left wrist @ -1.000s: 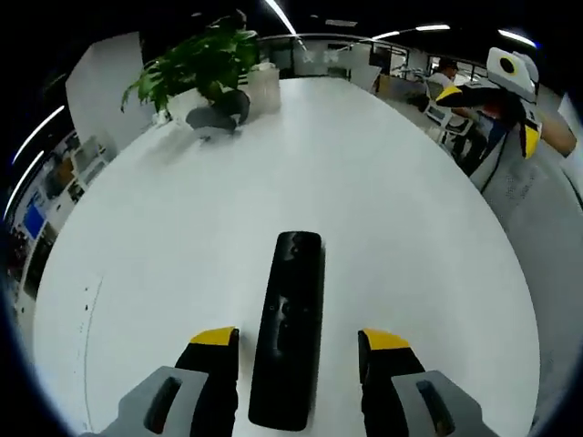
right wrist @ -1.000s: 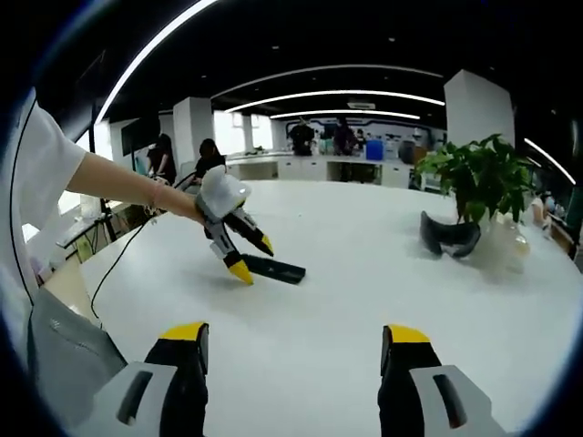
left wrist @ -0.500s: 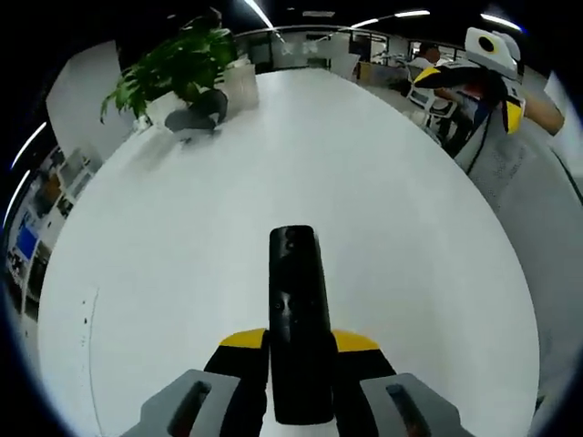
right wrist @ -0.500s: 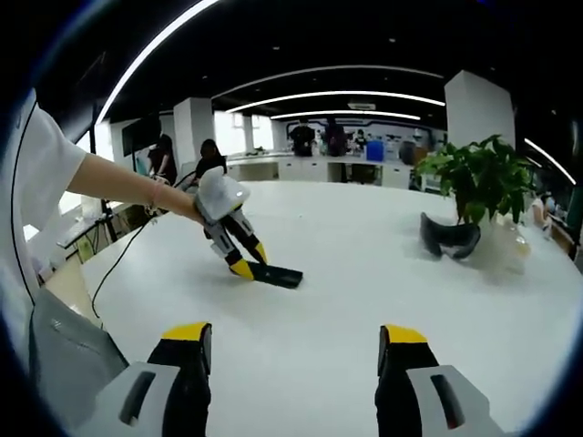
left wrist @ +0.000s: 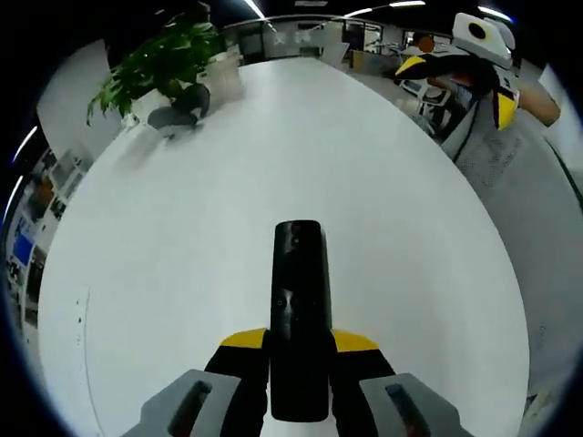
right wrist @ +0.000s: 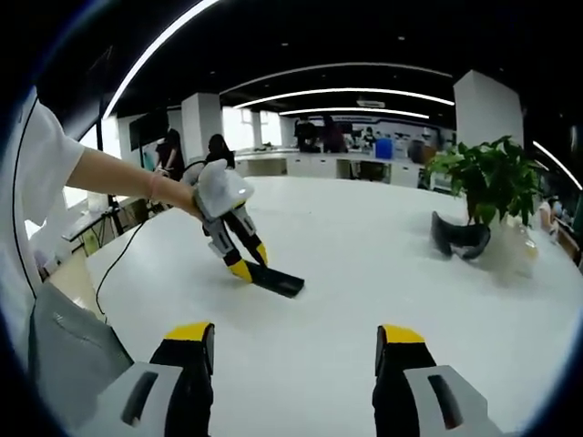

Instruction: Press the specified remote control buttons in sequence, fully releasing each button before pressing the next.

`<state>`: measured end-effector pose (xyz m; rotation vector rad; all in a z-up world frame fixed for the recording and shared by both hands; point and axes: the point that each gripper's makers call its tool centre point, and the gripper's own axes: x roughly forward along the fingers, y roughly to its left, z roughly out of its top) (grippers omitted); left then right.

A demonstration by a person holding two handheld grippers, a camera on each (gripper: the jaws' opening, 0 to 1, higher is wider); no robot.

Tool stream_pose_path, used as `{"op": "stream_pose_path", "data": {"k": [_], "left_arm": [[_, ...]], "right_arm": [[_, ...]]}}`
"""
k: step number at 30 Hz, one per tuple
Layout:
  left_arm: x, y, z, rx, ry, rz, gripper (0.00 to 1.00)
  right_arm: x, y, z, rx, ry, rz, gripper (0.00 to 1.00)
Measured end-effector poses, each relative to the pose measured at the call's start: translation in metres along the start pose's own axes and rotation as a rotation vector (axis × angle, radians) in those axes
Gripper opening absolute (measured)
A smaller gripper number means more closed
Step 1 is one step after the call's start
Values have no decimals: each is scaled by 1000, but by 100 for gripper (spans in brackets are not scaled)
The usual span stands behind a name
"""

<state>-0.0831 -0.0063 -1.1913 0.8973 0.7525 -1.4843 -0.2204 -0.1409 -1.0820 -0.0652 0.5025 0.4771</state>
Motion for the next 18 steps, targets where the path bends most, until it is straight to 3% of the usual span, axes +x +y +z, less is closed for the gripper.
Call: {"op": "stream_pose_path", "data": {"k": [18], "left_arm": [[-2, -40, 2, -18, -34, -4, 24]], "right_arm": [[14, 22, -11, -58, 79, 111, 62]]}}
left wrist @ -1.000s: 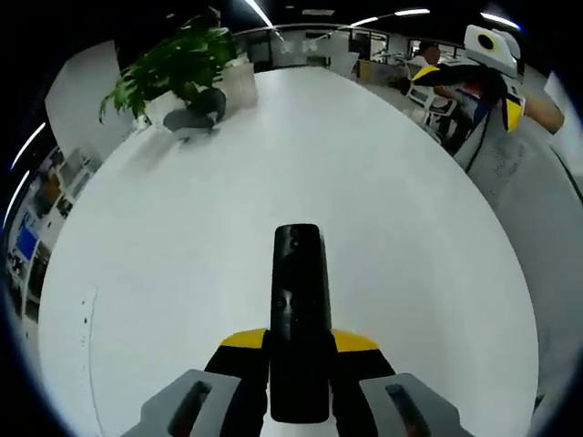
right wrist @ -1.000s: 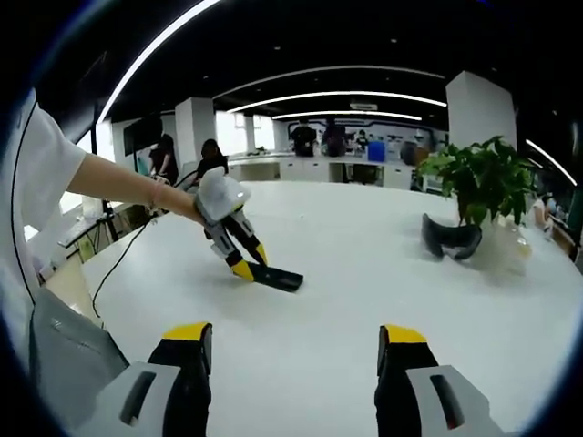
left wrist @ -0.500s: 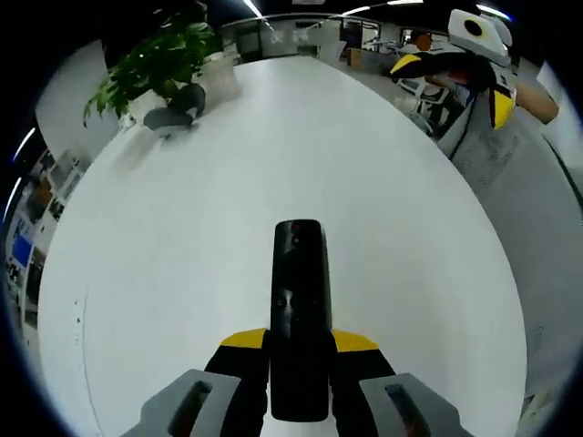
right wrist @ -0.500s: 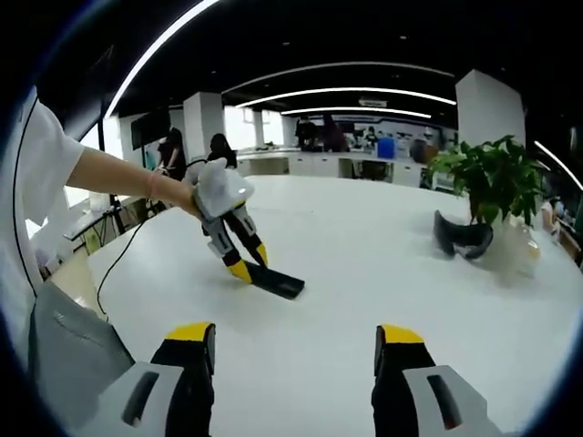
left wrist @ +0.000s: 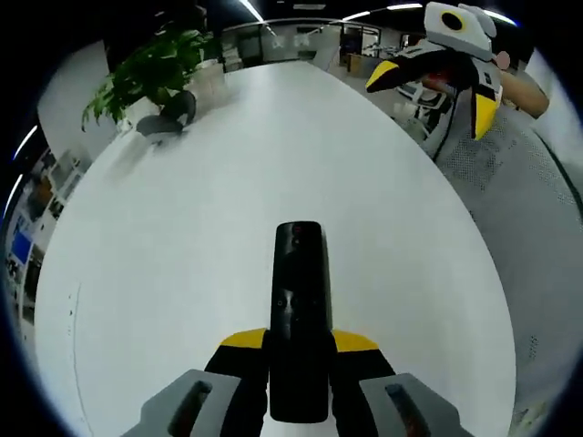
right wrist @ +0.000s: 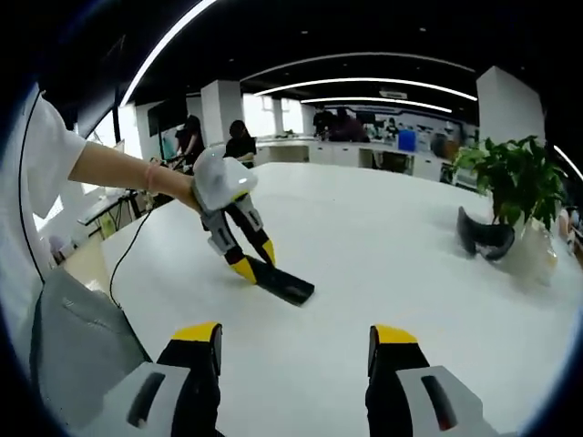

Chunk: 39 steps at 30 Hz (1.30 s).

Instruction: Press the specified remote control buttons in sequence, fully releasing each button before pressing the next.

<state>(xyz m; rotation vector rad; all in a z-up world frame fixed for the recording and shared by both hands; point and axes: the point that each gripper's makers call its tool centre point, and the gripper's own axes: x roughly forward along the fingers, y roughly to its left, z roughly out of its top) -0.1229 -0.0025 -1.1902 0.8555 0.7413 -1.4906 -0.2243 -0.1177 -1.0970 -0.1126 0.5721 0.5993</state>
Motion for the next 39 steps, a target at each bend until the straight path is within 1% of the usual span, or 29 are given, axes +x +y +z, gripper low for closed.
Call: {"op": "stream_pose_path", "data": {"k": [6, 10, 15, 19, 21, 25, 32, 36, 39], "left_arm": [[0, -13, 1, -25, -20, -6, 24], [0, -25, 2, -35, -34, -8, 24], [0, -36, 3, -49, -50, -4, 24], [1, -47, 4, -53, -64, 0, 24], [1, -52, 4, -59, -72, 5, 24], [1, -65, 5, -54, -83, 3, 24], [1, -84, 7, -61, -80, 11, 24], [-1, -100, 11, -54, -91, 3, 24], [1, -107, 13, -50, -95, 4, 24]], "right_arm": [[6, 13, -6, -47, 41, 54, 55], [8, 19, -8, -56, 54, 82, 50], [9, 24, -10, -69, 68, 107, 46], [10, 27, -12, -111, 80, 130, 35], [9, 28, -10, -122, 74, 131, 31], [9, 28, -11, -104, 77, 142, 32], [8, 30, -16, -122, 103, 155, 31], [9, 36, -22, -150, 130, 174, 27], [10, 39, -24, -154, 139, 188, 26]]}}
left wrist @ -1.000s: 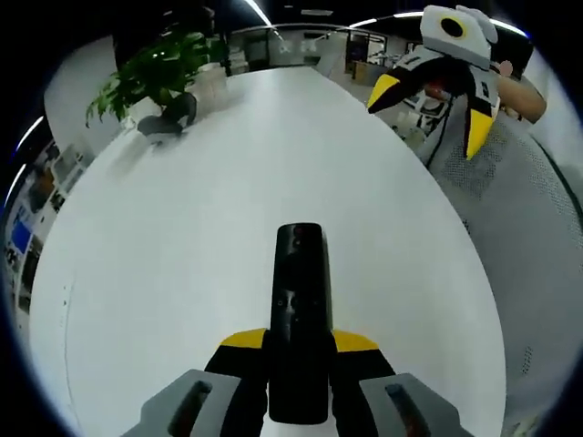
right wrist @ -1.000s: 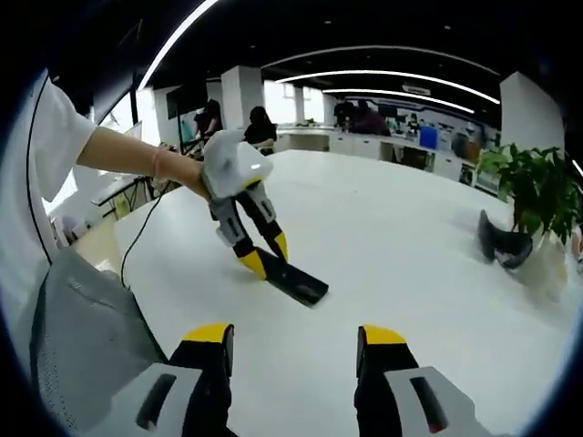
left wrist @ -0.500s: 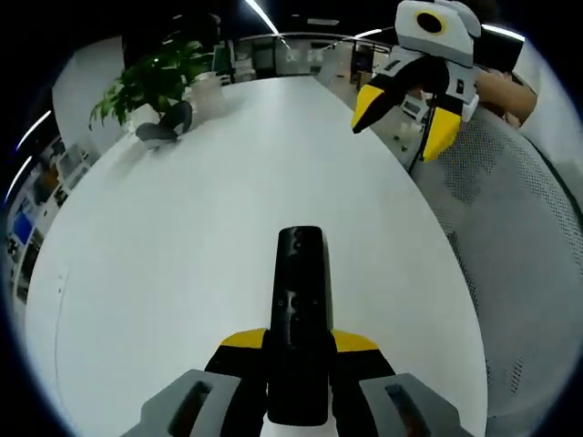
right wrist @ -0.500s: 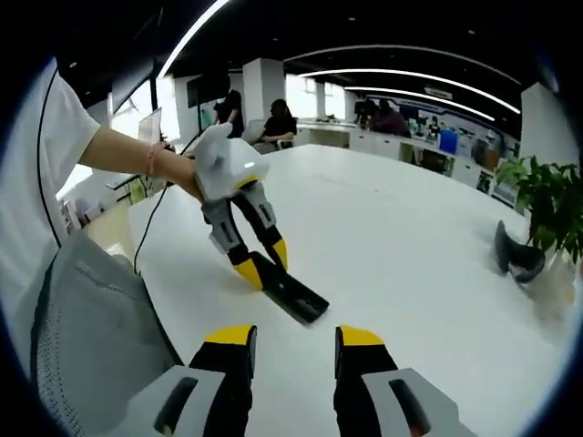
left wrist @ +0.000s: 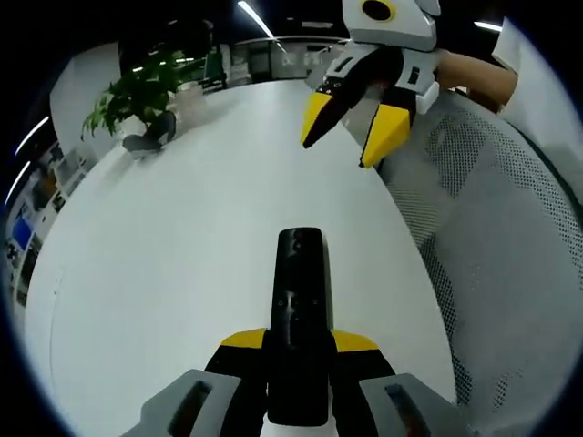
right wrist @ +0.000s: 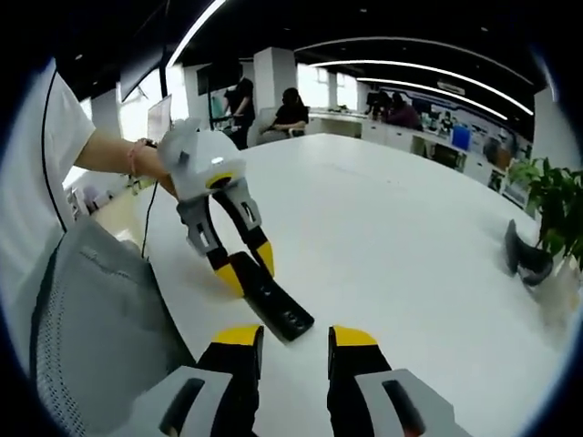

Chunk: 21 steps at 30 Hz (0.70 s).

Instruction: Press the specified remote control buttons in sequence, fully releasing each button before pressing the next.

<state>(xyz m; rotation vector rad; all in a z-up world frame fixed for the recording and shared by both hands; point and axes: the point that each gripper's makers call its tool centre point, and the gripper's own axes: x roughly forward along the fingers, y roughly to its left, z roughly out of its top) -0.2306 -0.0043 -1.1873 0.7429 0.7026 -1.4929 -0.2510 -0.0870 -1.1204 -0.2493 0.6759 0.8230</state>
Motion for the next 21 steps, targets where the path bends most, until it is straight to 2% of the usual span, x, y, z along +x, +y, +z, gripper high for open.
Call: {"op": "stream_pose_path", "data": {"k": [12, 21], "left_arm": [[2, -29, 1, -20, -28, 17, 24], [1, -38, 0, -52, -57, 40, 24]], "right_arm": [[4, 7, 2, -48, 23, 30, 19], [4, 13, -3, -75, 52, 42, 15]]}}
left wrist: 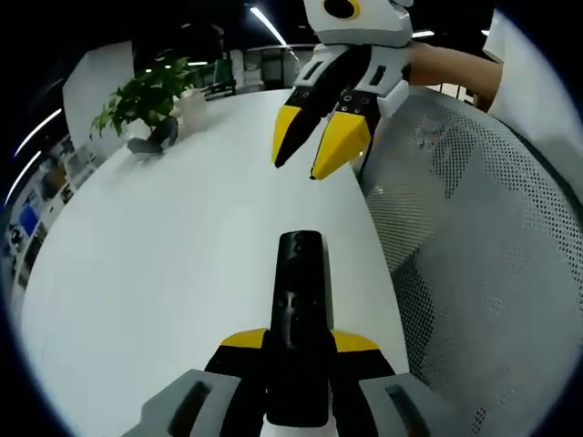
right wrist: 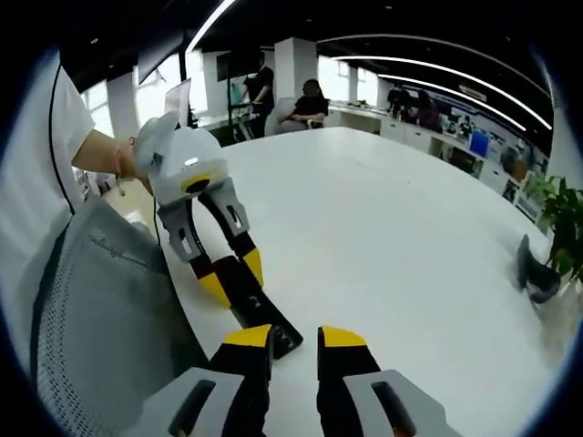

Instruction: Press the specified remote control buttons in sequence, fully releasing each button before pressing the next.

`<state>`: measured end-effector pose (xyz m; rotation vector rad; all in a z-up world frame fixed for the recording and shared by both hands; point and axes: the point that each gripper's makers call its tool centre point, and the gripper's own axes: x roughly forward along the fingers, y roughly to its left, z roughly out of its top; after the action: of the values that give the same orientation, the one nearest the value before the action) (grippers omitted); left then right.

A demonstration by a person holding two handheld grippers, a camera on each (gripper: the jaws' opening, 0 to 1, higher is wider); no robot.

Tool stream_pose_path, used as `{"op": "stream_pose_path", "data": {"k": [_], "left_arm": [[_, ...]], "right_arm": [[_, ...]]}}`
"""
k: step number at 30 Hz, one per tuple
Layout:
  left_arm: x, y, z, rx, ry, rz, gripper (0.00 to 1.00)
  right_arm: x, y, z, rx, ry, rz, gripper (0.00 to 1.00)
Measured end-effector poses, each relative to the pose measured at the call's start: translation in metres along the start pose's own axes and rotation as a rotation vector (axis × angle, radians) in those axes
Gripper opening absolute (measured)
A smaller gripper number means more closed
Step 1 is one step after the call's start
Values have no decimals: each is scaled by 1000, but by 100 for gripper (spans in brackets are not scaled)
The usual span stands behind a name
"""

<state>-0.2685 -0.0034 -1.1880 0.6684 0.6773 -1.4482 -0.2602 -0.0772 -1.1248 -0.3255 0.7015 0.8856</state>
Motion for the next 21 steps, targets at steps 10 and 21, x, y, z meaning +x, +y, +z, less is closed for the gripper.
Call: {"op": "stream_pose_path", "data": {"k": [10, 21], "left_arm": [[1, -6, -1, -6, -55, 28, 24], [1, -10, -1, -37, -48, 51, 24]], "right_arm": [[11, 2, -14, -26, 78, 17, 6], [25, 17, -32, -172, 243, 121, 0]]}}
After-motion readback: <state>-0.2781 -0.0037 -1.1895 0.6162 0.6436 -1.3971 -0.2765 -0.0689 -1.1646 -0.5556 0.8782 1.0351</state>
